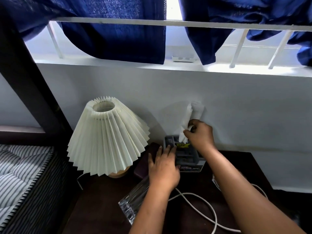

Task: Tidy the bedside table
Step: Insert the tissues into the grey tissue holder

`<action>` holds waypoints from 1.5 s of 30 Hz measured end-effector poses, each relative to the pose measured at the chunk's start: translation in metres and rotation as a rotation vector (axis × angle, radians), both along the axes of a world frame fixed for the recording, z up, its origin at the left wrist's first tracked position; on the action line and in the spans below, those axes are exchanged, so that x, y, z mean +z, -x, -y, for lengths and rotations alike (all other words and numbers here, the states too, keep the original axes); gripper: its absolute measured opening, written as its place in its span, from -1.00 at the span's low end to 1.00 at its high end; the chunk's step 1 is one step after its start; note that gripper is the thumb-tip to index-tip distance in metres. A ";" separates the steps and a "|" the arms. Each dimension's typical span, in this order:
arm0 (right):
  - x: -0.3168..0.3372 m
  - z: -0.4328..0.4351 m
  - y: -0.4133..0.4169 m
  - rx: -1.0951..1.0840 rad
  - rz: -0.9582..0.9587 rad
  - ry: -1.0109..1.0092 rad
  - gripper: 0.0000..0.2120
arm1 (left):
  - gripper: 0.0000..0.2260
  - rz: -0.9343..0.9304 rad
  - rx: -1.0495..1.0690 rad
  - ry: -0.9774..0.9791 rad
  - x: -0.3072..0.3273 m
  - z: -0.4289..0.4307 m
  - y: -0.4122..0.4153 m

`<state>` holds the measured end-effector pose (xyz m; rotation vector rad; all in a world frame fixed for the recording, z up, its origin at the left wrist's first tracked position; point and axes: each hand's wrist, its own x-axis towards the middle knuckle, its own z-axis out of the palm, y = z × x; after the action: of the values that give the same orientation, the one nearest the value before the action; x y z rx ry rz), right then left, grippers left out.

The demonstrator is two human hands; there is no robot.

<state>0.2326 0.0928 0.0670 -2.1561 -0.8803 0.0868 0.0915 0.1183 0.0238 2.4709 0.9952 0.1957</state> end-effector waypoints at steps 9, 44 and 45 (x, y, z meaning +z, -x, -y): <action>-0.021 -0.004 0.006 0.115 0.027 0.101 -0.77 | -0.39 -0.026 -0.012 0.019 0.001 0.002 -0.002; -0.024 0.014 -0.024 0.145 -0.070 0.213 -0.74 | -0.41 0.029 0.009 -0.080 -0.009 0.006 -0.015; -0.023 0.013 -0.022 0.167 -0.060 0.247 -0.70 | -0.42 0.028 0.010 -0.078 -0.009 0.006 -0.015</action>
<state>0.2548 0.0796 0.0436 -2.2883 -1.0601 0.3596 0.1066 0.1124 0.0147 2.5263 1.0054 0.2768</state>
